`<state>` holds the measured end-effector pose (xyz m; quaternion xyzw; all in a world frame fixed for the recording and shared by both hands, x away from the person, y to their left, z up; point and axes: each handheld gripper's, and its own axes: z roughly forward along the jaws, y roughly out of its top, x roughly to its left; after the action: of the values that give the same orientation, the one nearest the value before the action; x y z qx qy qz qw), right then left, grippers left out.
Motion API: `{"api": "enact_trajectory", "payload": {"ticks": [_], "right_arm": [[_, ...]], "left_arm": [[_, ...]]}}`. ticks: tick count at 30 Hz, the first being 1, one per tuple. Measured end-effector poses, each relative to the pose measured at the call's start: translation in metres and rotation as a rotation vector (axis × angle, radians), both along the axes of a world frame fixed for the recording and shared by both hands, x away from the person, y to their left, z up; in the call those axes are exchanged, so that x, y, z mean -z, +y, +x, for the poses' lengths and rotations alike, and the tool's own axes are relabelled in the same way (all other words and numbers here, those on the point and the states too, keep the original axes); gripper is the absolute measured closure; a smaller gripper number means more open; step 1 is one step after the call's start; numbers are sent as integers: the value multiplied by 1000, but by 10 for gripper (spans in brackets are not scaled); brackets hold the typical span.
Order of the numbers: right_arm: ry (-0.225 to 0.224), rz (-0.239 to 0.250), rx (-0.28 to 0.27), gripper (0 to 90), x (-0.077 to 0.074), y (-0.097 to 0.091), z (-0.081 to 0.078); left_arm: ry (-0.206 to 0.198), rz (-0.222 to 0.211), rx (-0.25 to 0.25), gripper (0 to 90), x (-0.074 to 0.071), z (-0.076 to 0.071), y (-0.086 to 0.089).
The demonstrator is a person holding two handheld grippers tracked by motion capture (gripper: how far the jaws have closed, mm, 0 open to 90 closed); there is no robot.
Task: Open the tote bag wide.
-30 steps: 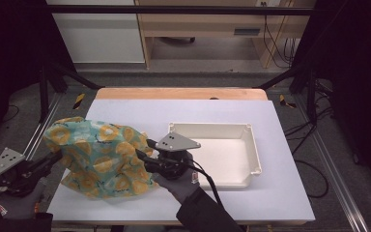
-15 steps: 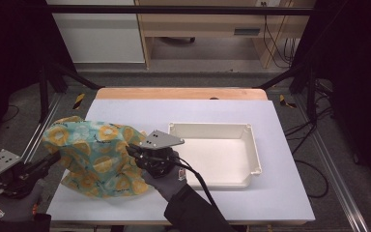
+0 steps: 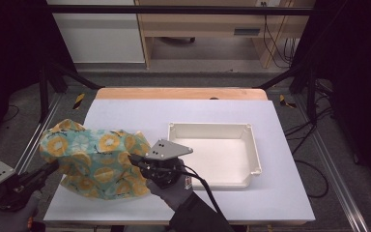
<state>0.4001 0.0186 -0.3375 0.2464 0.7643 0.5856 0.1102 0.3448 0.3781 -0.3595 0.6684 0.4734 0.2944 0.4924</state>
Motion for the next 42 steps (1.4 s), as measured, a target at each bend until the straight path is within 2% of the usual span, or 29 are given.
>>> {"api": "enact_trajectory", "payload": {"ticks": [5,11,13,15,18,20,22,25,28,34,37,42], "right_arm": [[44,-23,6,900,16,1,6],[72,-55,26,881,27,10,14],[65,-45,24,834,26,11,15],[54,-16,16,773,21,10,15],[24,17,13,676,9,10,13],[1,31,23,653,1,11,13],[-6,44,22,670,-5,14,15],[-10,17,24,793,-8,21,18],[-5,1,15,899,-4,23,19],[2,-1,5,900,-3,22,19],[0,-4,7,900,-4,23,18],[-2,-3,12,900,-4,23,18]], "left_arm": [[31,11,2,899,10,3,-2],[43,19,0,899,15,7,-4],[42,19,2,899,15,7,-4],[42,19,3,899,15,7,-4],[41,15,2,899,15,8,-4],[40,18,2,899,14,8,-5],[40,19,3,899,14,8,-5],[35,23,1,895,12,8,-5],[14,13,-10,849,7,7,-3],[-48,-18,-41,692,-15,4,4],[-61,-29,-44,622,-26,6,5],[-54,-21,-17,613,-30,16,1]]}}
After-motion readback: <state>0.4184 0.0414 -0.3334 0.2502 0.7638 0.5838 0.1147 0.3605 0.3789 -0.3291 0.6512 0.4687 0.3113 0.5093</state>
